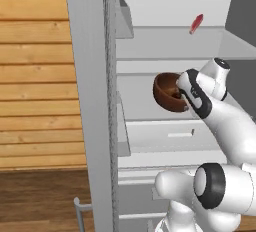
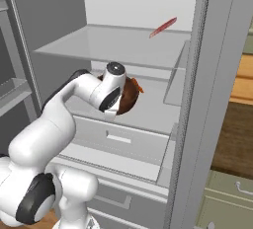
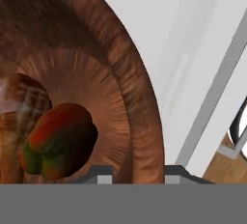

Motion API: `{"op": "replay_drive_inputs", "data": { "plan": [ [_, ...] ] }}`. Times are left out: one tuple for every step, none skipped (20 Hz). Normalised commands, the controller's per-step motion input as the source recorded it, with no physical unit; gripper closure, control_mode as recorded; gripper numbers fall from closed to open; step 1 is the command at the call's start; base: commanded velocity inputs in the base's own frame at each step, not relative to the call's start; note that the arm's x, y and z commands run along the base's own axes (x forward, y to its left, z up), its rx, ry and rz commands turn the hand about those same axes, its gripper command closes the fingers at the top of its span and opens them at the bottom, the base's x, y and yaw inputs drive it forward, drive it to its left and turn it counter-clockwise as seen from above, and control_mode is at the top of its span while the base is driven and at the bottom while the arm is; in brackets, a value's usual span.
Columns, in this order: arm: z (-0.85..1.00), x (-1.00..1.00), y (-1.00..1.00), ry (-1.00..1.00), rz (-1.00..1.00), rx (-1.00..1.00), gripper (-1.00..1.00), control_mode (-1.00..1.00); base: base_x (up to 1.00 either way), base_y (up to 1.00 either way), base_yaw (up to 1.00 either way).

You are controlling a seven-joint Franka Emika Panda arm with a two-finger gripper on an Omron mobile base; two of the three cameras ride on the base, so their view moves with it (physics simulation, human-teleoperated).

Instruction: Pick the chicken drumstick and bell pepper from their plates and place them in the bowl. Then put the bowl in the fridge.

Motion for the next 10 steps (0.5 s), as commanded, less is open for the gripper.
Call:
{"op": "replay_drive_inputs", "data": {
  "plan": [
    [-0.36,0.4,-0.13,0.0,0.0,0.0,1.0,-1.0,0.0,0.0,0.0],
    [-0.43,0.34,-0.08,0.0,0.0,0.0,1.0,-1.0,0.0,0.0,0.0],
    [-0.4,0.36,-0.06,0.0,0.0,0.0,1.0,-1.0,0.0,0.0,0.0],
    [-0.41,0.33,0.0,0.0,0.0,0.0,1.0,-1.0,0.0,0.0,0.0],
    [-0.39,0.16,0.0,0.0,0.0,0.0,-1.0,-1.0,0.0,0.0,0.0],
    [-0.33,0.05,0.0,-0.02,0.0,0.0,-1.0,-1.0,0.0,0.0,0.0],
    [-0.21,0.0,0.0,-0.05,0.0,0.0,-1.0,-1.0,0.0,0.0,0.0],
    [-0.15,0.0,0.0,-0.08,0.0,0.0,-1.0,-1.0,0.0,0.0,0.0],
    [-0.06,0.0,0.0,-0.09,0.0,0.0,-1.0,-1.0,0.0,0.0,0.0],
    [0.0,0.0,0.0,-0.04,0.0,0.0,-1.0,-1.0,0.0,0.0,0.0]
  ]
}}
